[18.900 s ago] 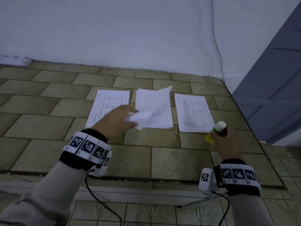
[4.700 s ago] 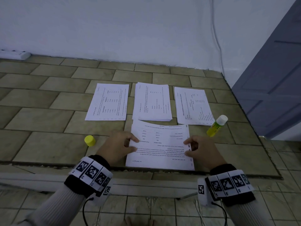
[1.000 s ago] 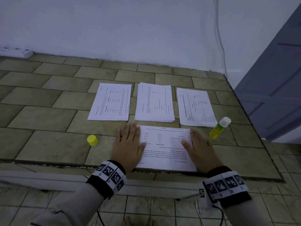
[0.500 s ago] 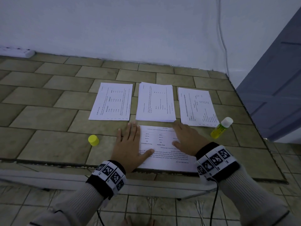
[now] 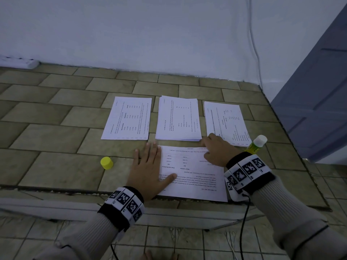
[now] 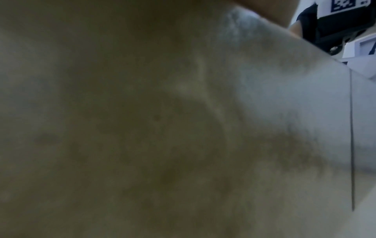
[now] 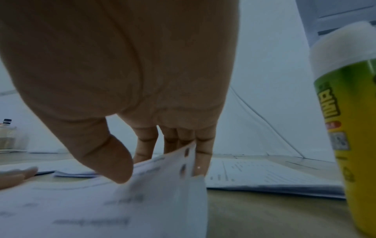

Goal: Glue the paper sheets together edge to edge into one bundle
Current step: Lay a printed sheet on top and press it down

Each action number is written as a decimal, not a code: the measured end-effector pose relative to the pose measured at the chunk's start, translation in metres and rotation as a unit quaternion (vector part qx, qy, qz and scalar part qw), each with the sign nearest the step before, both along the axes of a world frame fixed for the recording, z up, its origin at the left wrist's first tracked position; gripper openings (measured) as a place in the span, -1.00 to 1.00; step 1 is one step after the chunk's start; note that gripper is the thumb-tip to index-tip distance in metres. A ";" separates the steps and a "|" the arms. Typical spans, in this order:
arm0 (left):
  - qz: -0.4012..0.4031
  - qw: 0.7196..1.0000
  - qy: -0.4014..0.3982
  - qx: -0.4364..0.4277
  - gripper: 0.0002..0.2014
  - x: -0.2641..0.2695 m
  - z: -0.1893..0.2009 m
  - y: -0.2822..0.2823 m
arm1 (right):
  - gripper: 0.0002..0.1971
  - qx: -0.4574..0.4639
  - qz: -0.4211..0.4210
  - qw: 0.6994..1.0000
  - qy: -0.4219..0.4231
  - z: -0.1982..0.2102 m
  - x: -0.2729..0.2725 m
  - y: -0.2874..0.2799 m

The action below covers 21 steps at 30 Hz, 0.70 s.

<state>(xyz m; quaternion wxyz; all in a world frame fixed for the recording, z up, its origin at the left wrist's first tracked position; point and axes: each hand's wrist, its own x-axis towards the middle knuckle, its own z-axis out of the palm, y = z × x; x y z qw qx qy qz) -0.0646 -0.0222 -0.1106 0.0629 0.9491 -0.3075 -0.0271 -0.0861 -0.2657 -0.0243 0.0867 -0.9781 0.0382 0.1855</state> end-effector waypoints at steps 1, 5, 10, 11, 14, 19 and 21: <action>0.000 1.000 -0.001 -0.001 0.12 0.000 0.000 0.000 | -0.74 0.001 -0.001 1.000 0.004 0.002 0.001 -0.002; 0.002 1.000 -0.001 -0.001 0.11 0.000 -0.001 0.000 | -0.80 0.009 -0.003 1.000 -0.007 0.007 0.000 -0.010; 0.001 1.000 0.000 0.008 0.10 0.000 -0.001 -0.001 | -0.75 0.062 -0.004 0.998 -0.013 0.009 -0.001 -0.021; 0.002 1.000 0.002 0.011 0.10 0.000 -0.001 -0.001 | -0.70 0.068 -0.006 0.998 -0.012 0.009 -0.001 -0.023; 0.000 1.000 0.005 0.012 0.12 0.000 0.000 0.000 | -0.75 0.059 0.014 0.998 -0.012 0.014 -0.001 -0.022; 0.004 1.000 0.012 0.000 0.11 -0.001 0.003 0.000 | -0.82 0.074 0.032 0.995 -0.051 0.036 -0.005 -0.026; 0.007 1.000 0.024 -0.005 0.13 -0.002 0.005 0.000 | -0.82 0.076 0.041 0.994 -0.065 0.052 -0.008 -0.028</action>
